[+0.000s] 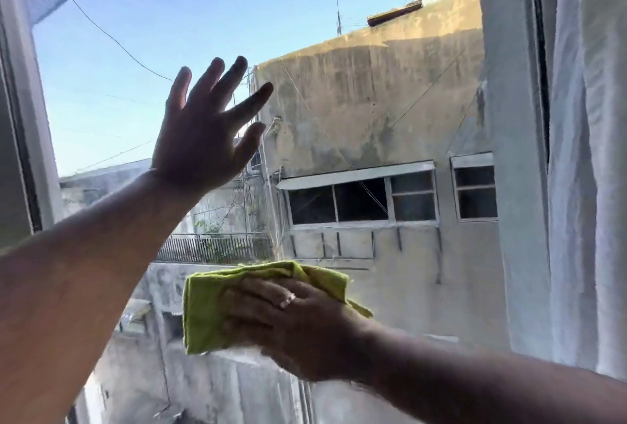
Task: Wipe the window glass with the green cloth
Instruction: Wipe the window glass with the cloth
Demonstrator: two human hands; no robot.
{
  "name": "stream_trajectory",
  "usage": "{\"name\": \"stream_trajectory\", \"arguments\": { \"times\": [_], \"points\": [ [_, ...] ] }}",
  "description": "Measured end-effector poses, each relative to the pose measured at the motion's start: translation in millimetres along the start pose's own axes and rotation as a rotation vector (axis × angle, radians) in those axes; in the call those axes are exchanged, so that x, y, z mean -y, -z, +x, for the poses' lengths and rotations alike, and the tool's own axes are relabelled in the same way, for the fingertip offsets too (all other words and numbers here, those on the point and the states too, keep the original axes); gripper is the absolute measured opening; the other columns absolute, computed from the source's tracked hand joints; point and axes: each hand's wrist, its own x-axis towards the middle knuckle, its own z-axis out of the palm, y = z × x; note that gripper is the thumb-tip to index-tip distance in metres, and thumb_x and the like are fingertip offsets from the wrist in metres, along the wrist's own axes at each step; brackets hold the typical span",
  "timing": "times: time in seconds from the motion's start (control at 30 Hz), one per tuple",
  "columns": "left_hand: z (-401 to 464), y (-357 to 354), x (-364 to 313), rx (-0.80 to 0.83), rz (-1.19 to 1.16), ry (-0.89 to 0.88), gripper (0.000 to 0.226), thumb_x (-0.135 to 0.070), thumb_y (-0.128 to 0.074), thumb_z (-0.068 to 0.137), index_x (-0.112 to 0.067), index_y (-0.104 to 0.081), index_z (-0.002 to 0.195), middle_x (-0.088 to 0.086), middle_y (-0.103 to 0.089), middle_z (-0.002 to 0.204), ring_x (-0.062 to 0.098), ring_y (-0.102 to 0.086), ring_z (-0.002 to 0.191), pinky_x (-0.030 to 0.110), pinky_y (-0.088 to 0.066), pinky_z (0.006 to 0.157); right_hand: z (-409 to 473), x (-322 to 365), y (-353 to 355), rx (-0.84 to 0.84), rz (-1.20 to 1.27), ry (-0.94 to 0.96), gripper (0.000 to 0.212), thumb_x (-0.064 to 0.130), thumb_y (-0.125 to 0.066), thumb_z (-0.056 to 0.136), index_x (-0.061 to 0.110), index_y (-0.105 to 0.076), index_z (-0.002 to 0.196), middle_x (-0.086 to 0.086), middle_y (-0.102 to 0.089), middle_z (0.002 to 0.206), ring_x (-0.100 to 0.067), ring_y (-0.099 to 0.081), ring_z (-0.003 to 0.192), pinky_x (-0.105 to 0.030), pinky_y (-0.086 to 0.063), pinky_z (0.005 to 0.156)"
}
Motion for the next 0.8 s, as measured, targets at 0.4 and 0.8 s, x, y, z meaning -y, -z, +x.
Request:
{"name": "stream_trajectory", "arguments": {
  "times": [0.4,0.8],
  "points": [
    [-0.6,-2.1,3.6,0.0,0.027,0.008,0.05,-0.048,-0.031,0.102,-0.035,-0.039,0.149,0.01,-0.031,0.163,0.032,-0.029,0.15,0.056,-0.018,0.121,6.5,-43.8,-1.3,-0.137,-0.2,-0.143,0.064,0.03,-0.054,0.09,0.034,-0.035,0.151,-0.004,-0.041,0.157,-0.033,-0.035,0.141,-0.049,-0.03,0.11],
    [-3.4,-2.8,1.9,0.008,0.063,-0.001,0.051,-0.047,-0.027,0.103,-0.034,-0.033,0.152,0.012,-0.028,0.164,0.033,-0.027,0.151,0.057,-0.019,0.12,18.3,-13.0,-22.3,-0.312,-0.156,-0.474,0.057,0.035,-0.042,0.096,0.028,-0.036,0.152,-0.011,-0.034,0.161,-0.034,-0.035,0.146,-0.049,-0.016,0.122]
  ]
}}
